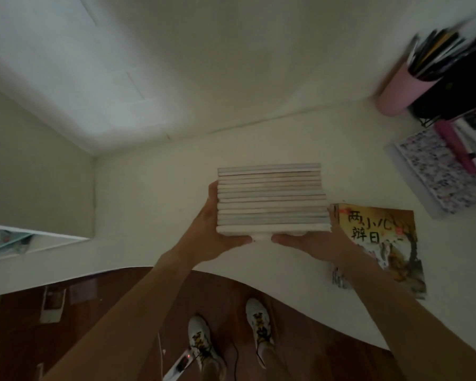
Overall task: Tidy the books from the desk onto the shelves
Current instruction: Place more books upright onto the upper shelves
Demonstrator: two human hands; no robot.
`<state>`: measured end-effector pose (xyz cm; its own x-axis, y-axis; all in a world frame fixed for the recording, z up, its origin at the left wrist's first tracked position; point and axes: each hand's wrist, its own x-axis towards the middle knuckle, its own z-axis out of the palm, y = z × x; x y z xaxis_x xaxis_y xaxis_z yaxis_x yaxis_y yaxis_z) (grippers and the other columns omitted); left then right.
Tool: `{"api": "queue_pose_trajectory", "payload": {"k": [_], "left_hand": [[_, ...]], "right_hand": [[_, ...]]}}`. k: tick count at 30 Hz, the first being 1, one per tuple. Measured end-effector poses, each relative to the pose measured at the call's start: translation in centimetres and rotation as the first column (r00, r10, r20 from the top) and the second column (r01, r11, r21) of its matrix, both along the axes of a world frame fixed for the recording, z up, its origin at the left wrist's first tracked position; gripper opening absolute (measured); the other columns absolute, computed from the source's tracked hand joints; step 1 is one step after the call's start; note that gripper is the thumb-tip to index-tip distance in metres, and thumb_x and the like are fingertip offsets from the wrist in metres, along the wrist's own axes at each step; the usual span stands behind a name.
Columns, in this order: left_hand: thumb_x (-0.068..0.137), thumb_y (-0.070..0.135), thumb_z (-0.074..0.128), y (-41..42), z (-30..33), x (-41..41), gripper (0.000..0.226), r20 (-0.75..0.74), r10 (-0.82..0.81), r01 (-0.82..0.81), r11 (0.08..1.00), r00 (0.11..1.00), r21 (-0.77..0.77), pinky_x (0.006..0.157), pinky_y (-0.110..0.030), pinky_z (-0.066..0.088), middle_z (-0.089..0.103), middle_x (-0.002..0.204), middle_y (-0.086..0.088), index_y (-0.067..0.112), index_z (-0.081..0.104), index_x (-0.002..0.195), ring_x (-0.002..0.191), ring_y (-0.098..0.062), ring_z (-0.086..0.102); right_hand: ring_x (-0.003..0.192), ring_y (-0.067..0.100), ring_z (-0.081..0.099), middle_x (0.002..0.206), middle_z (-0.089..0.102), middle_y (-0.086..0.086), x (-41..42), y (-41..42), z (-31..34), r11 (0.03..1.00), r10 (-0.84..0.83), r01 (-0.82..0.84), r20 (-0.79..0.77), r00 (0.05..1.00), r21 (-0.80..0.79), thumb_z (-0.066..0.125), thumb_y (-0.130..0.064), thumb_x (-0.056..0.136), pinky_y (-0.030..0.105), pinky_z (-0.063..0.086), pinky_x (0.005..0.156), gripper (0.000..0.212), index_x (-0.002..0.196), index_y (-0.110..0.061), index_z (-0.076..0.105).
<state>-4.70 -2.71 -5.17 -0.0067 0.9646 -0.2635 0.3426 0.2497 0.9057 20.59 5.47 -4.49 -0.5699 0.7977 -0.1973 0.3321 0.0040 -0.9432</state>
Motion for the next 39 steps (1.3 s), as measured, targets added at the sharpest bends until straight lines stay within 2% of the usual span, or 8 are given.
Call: {"api": "queue_pose_trajectory", "payload": {"k": [5, 8, 13, 17, 23, 31, 37, 39], "left_hand": [[0.064, 0.028, 0.098, 0.1, 1.4, 0.1, 0.099, -0.086, 0.042, -0.041, 0.999, 0.995, 0.019, 0.1, -0.025, 0.055, 0.065, 0.129, 0.013, 0.001, 0.045, 0.143, 0.121, 0.002, 0.061], [0.062, 0.037, 0.099, -2.6, 5.3, 0.2, 0.099, -0.106, 0.034, -0.031, 0.999, 0.994, 0.024, 0.094, -0.027, 0.059, 0.067, 0.129, 0.013, 0.006, 0.049, 0.142, 0.119, 0.001, 0.064], [0.063, 0.049, 0.096, -9.3, 17.8, -1.4, 0.096, -0.173, 0.017, 0.007, 0.991, 0.985, 0.136, 0.092, -0.038, 0.061, 0.063, 0.133, 0.005, 0.019, 0.052, 0.143, 0.121, -0.009, 0.065], [0.061, 0.042, 0.098, -13.9, 30.3, -3.8, 0.099, -0.264, 0.134, -0.038, 0.941, 0.955, 0.336, 0.093, -0.034, 0.06, 0.065, 0.126, 0.021, 0.017, 0.047, 0.143, 0.118, 0.001, 0.063], [0.057, 0.035, 0.101, -19.8, 46.5, -6.8, 0.108, -0.078, 0.291, -0.196, 0.795, 0.954, 0.574, 0.093, -0.057, 0.057, 0.066, 0.134, -0.002, 0.026, 0.041, 0.146, 0.126, -0.029, 0.063], [0.049, 0.038, 0.095, -24.8, 53.7, -5.2, 0.08, 0.297, 0.388, -0.485, 0.604, 0.872, 0.633, 0.086, -0.05, 0.061, 0.076, 0.116, -0.001, 0.023, 0.063, 0.121, 0.109, -0.026, 0.072], [0.042, 0.034, 0.096, -22.0, 57.8, -5.5, 0.084, 0.463, 0.438, -0.635, 0.464, 0.77, 0.618, 0.076, -0.048, 0.064, 0.077, 0.107, 0.0, 0.017, 0.062, 0.116, 0.095, -0.025, 0.076], [0.048, 0.031, 0.099, -19.2, 60.7, -6.8, 0.08, 0.458, 0.482, -0.648, 0.373, 0.747, 0.664, 0.073, -0.042, 0.065, 0.075, 0.103, 0.005, 0.02, 0.058, 0.117, 0.09, -0.018, 0.076]], "right_hand": [[0.124, 0.007, 0.059, 0.131, 0.064, -0.008, -0.3, 1.3, 1.5, 0.998, 0.047, -0.05, 0.073, 0.996, 0.031, 0.097, -0.039, 0.057, 0.039, 0.054, 0.102, 0.098, 0.139, -0.013, 0.05], [0.123, 0.005, 0.059, 0.13, 0.063, -0.013, 0.0, -0.6, 5.8, 0.996, 0.075, -0.079, 0.067, 0.995, 0.05, 0.099, -0.042, 0.054, 0.04, 0.056, 0.097, 0.1, 0.139, -0.02, 0.05], [0.124, 0.014, 0.061, 0.133, 0.064, -0.005, -1.6, -6.5, 16.4, 0.99, 0.123, -0.12, -0.037, 0.992, 0.078, 0.099, -0.032, 0.059, 0.042, 0.059, 0.091, 0.099, 0.144, -0.02, 0.049], [0.114, 0.016, 0.068, 0.12, 0.073, -0.004, -4.9, -9.4, 26.8, 0.968, 0.192, -0.17, -0.109, 0.975, 0.183, 0.1, -0.026, 0.055, 0.043, 0.061, 0.087, 0.081, 0.128, -0.023, 0.064], [0.111, 0.02, 0.069, 0.121, 0.072, -0.003, -10.2, -13.7, 45.2, 0.931, 0.289, -0.194, -0.302, 0.908, 0.308, 0.094, -0.035, 0.056, 0.043, 0.06, 0.086, 0.082, 0.13, -0.026, 0.059], [0.091, 0.033, 0.075, 0.105, 0.077, 0.013, -12.3, -18.5, 55.4, 0.905, 0.425, -0.369, -0.496, 0.757, 0.213, 0.077, -0.024, 0.066, 0.037, 0.062, 0.066, 0.03, 0.096, -0.021, 0.08], [0.09, 0.032, 0.076, 0.105, 0.077, 0.013, -15.6, -16.3, 59.8, 0.911, 0.413, -0.361, -0.481, 0.774, 0.201, 0.08, -0.018, 0.075, 0.04, 0.063, 0.065, 0.02, 0.094, -0.019, 0.081], [0.095, 0.03, 0.075, 0.111, 0.076, 0.011, -17.5, -14.1, 63.2, 0.923, 0.371, -0.278, -0.424, 0.826, 0.267, 0.071, -0.028, 0.075, 0.044, 0.062, 0.075, 0.036, 0.109, -0.017, 0.075]]}}
